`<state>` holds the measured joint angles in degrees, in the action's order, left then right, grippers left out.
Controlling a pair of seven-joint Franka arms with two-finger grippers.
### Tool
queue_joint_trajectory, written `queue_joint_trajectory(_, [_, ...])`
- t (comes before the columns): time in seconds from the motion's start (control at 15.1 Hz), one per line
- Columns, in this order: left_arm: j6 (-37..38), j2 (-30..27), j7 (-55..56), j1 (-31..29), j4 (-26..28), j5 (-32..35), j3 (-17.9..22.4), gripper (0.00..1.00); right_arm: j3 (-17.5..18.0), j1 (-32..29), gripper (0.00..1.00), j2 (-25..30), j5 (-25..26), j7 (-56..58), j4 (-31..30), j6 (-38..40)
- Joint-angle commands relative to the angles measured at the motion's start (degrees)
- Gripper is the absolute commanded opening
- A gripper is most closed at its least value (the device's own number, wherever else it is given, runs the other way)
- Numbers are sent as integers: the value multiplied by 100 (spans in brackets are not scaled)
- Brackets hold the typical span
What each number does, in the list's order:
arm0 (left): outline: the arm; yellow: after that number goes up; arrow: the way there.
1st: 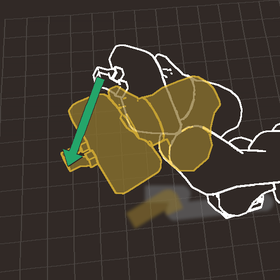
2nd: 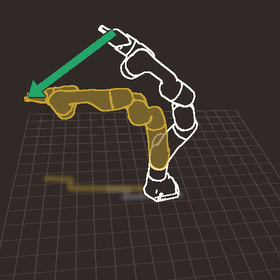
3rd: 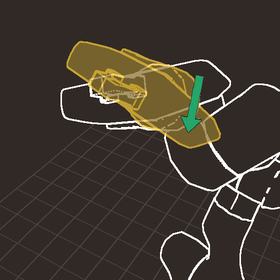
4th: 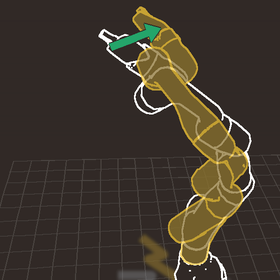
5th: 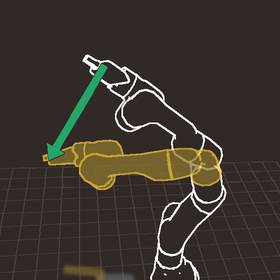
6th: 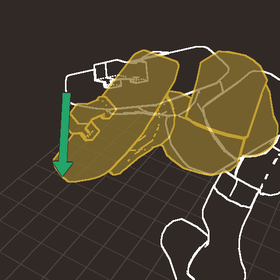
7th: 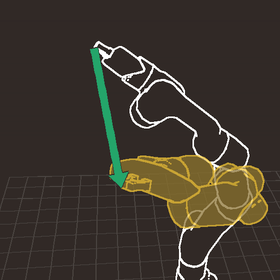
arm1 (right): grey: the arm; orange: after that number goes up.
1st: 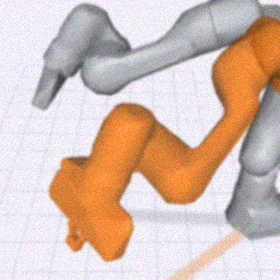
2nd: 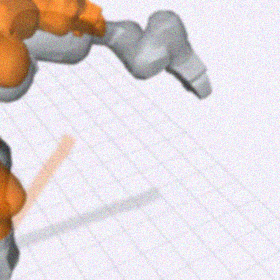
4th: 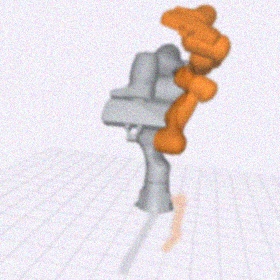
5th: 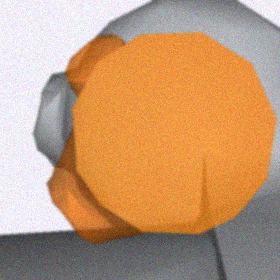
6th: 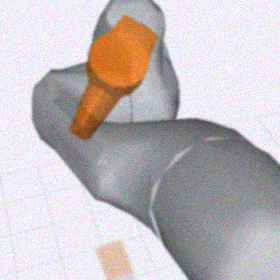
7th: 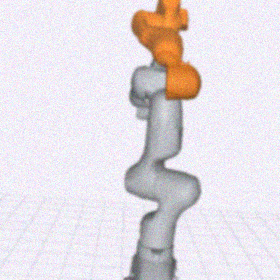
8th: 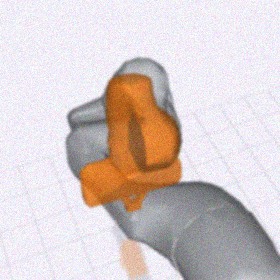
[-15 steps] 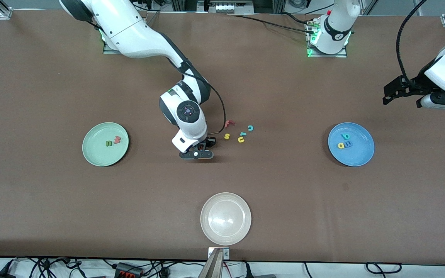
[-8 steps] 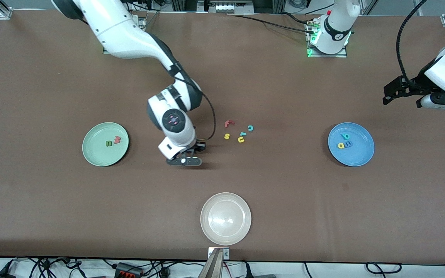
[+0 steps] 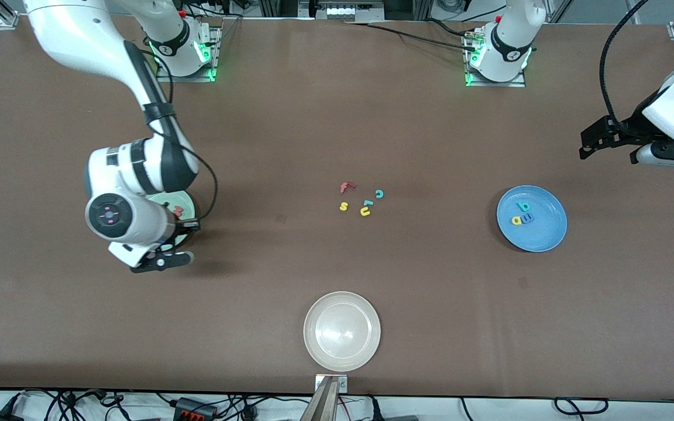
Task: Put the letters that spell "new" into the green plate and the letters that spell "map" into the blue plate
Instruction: 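Carry the orange e to the green plate and open the right gripper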
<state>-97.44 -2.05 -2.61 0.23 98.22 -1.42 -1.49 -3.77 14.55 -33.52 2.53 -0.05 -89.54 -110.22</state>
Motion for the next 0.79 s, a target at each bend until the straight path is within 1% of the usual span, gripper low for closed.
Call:
queue_joint_trajectory(0.0, [155,73,-99,4,-189,-34,-9,100,69,-469,0,275,55,723,-546,-87])
queue_joint_trajectory(0.2, [173,73,-108,4,-189,-34,-1,100,69,-777,0,319,55,1111,-854,-314])
queue_joint_trajectory(0.4, [190,73,-108,4,-189,-43,-1,100,69,-980,1,319,55,1332,-1345,-1016])
queue_joint_trajectory(0.73, [190,73,-108,4,-189,-43,-1,100,69,-1007,4,276,55,1332,-1882,-1721])
